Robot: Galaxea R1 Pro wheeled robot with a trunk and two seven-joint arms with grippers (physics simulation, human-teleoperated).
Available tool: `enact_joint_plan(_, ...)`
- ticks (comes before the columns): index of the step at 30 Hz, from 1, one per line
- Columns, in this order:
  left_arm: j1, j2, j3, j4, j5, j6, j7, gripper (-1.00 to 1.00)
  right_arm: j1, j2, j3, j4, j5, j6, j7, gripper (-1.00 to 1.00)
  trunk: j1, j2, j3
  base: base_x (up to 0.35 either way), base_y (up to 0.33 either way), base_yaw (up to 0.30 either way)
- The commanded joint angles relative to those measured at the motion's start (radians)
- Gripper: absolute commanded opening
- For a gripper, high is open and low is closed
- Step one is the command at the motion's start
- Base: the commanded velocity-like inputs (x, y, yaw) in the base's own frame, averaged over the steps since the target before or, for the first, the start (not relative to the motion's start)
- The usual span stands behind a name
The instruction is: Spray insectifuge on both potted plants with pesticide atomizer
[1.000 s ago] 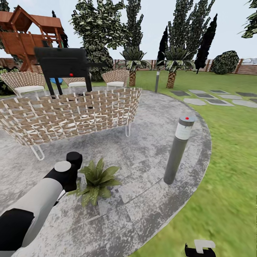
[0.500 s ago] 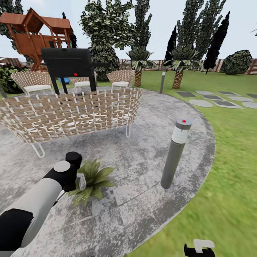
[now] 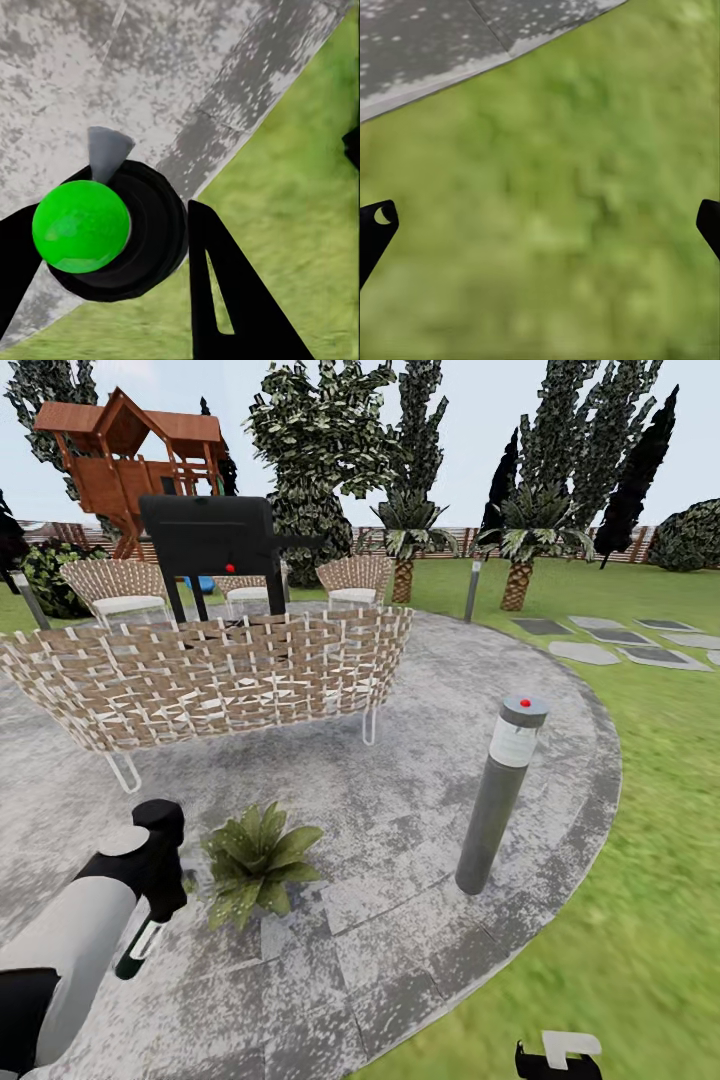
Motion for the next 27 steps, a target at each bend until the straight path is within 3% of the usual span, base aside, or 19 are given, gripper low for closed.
enact_joint_plan(1,0.007,-0.002,0.023,-0.001,0.005,0.011,-0.008,-1.0,-0.001,0.0,-0.007,0.002,0.01,-0.003,-0.003,1.0,0.0,0.0,-0.001,0.0,0.0,0.0)
enact_joint_plan(5,0.021,-0.024,0.142,0.004,0.03,0.02,-0.008,-1.0,-0.001,0.0,-0.007,0.002,0.01,-0.003,-0.002,1.0,0.0,0.0,-0.001,0.0,0.0,0.0)
enact_joint_plan(8,0.022,-0.058,0.166,-0.002,0.032,0.1,-0.008,-1.0,-0.001,0.0,-0.007,0.002,0.01,-0.003,-0.002,1.0,0.0,0.0,-0.001,0.0,0.0,0.0)
enact_joint_plan(12,0.022,-0.144,0.165,-0.007,0.028,0.286,0.034,-1.0,-0.001,0.0,-0.007,0.002,0.01,-0.003,-0.002,1.0,0.0,0.0,-0.001,0.0,0.0,0.0)
enact_joint_plan(14,0.019,-0.18,0.162,-0.007,0.024,0.34,0.047,-1.0,-0.001,0.0,-0.007,0.002,0.01,-0.003,-0.002,1.0,0.0,0.0,-0.001,0.0,0.0,0.0)
enact_joint_plan(16,0.009,-0.237,0.155,0.0,0.013,0.362,0.052,-1.0,-0.001,0.0,-0.007,0.002,0.01,-0.003,-0.002,1.0,0.0,0.0,-0.001,0.0,0.0,0.0)
enact_joint_plan(19,-0.001,-0.298,0.114,0.007,-0.072,0.372,0.044,-1.0,-0.001,0.0,-0.007,0.002,0.01,-0.003,-0.003,1.0,0.0,0.0,-0.001,0.0,0.0,0.0)
enact_joint_plan(22,-0.038,-0.317,0.105,0.03,-0.117,0.374,0.008,-1.0,-0.001,0.0,-0.007,0.002,0.01,-0.003,-0.002,1.0,0.0,0.0,-0.001,0.0,0.0,0.0)
enact_joint_plan(27,-0.158,-0.309,0.106,0.18,-0.13,0.375,-0.008,-1.0,-0.001,0.0,-0.007,0.002,0.01,-0.003,-0.003,1.0,0.0,0.0,-0.001,0.0,0.0,0.0)
